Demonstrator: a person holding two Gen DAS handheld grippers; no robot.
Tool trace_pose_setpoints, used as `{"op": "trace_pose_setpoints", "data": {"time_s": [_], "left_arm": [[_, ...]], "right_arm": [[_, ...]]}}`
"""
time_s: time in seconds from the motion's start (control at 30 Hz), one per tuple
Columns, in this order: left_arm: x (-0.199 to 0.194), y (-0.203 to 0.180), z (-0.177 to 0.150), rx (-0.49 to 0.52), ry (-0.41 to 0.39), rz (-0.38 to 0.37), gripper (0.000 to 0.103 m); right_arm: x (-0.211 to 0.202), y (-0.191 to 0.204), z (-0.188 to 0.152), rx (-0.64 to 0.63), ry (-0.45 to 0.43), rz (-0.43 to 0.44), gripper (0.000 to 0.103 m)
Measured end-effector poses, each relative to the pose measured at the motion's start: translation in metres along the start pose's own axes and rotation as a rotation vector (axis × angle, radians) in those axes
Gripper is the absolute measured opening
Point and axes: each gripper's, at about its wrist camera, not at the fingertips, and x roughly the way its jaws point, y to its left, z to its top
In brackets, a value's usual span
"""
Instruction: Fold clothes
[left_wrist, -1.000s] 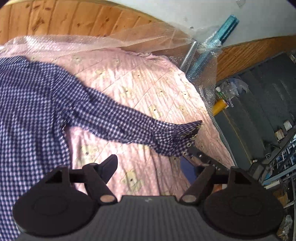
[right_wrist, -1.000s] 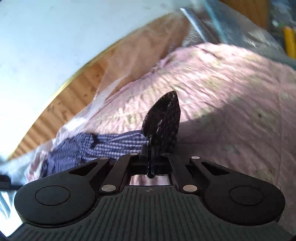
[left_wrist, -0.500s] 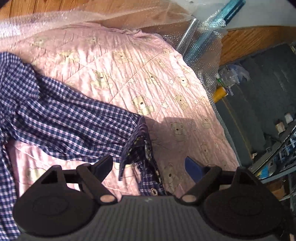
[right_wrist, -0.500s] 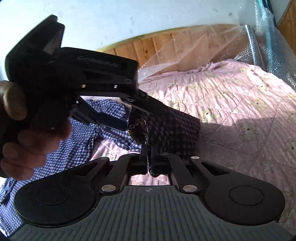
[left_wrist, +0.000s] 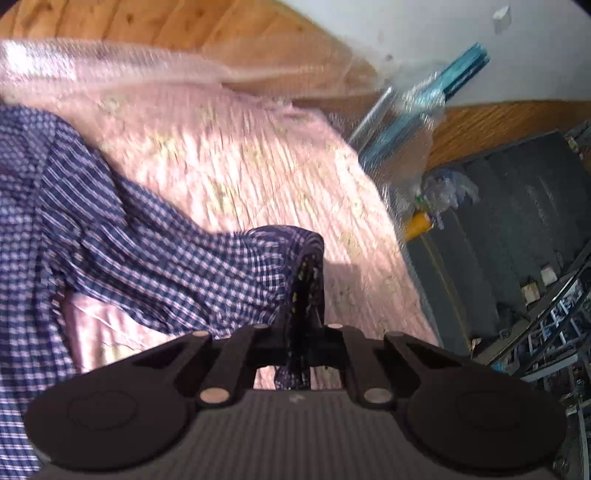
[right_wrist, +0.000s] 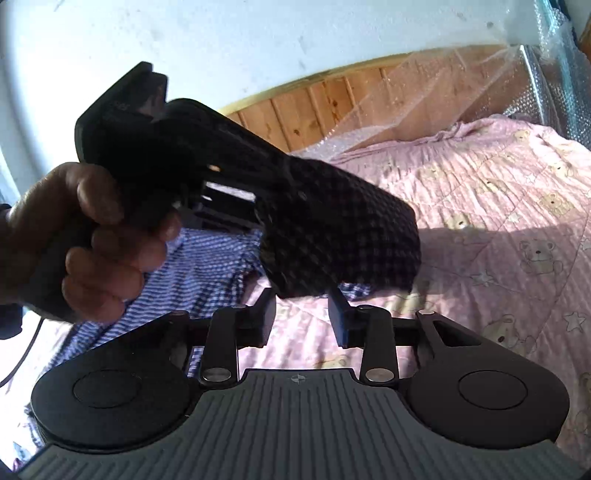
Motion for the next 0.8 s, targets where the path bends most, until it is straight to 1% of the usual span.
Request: {"op": "trace_pose_setpoints", "data": {"time_s": [0.03, 0.07, 0.1, 0.13, 0.2, 0.27, 0.33, 0.43, 0.47, 0.53, 0.6, 0.7, 0.8], "left_arm": [[-0.024, 0.007, 0.009, -0.002, -0.037, 0.004, 0.007], [-0.047, 0.015, 0.018, -0.004, -0.075, 0.008, 0.007], [-0.071, 0.022, 0.027, -0.007, -0.112, 0.013, 0.007], [-0.096, 0.035, 0.037, -0.014, -0.148, 0.033, 0.007], [-0.151, 0.08, 0.056, -0.051, -0.201, 0.116, 0.007], [-0.184, 0.128, 0.065, -0.098, -0.198, 0.18, 0.007], [-0.201, 0.167, 0.068, -0.122, -0.186, 0.215, 0.007], [-0.209, 0.214, 0.071, -0.161, -0.193, 0.188, 0.007], [-0.211, 0.227, 0.072, -0.171, -0.195, 0.179, 0.007], [-0.206, 0.242, 0.077, -0.176, -0.186, 0.144, 0.007], [-0.204, 0.245, 0.082, -0.149, -0.181, 0.089, 0.007], [-0.203, 0.243, 0.09, -0.11, -0.194, -0.017, 0.008], [-0.201, 0.232, 0.103, -0.074, -0.186, -0.078, 0.008]], "right_arm": [[-0.003, 0.006, -0.002, 0.002, 0.002, 0.02, 0.043], [-0.007, 0.013, -0.005, 0.004, 0.003, 0.04, 0.05], [-0.007, 0.019, -0.01, 0.007, 0.02, 0.057, 0.051], [-0.005, 0.027, -0.017, 0.011, 0.045, 0.071, 0.051], [0.001, 0.043, -0.036, 0.026, 0.108, 0.09, 0.051], [0.007, 0.061, -0.059, 0.045, 0.17, 0.093, 0.051], [0.011, 0.082, -0.082, 0.054, 0.223, 0.085, 0.051], [0.012, 0.114, -0.115, 0.049, 0.282, 0.047, 0.051], [0.014, 0.122, -0.124, 0.045, 0.296, 0.024, 0.051], [0.011, 0.139, -0.14, 0.046, 0.314, -0.041, 0.051], [0.003, 0.154, -0.151, 0.098, 0.304, -0.106, 0.051], [-0.009, 0.164, -0.166, 0.21, 0.265, -0.193, 0.051], [-0.017, 0.168, -0.184, 0.31, 0.212, -0.27, 0.051]]}}
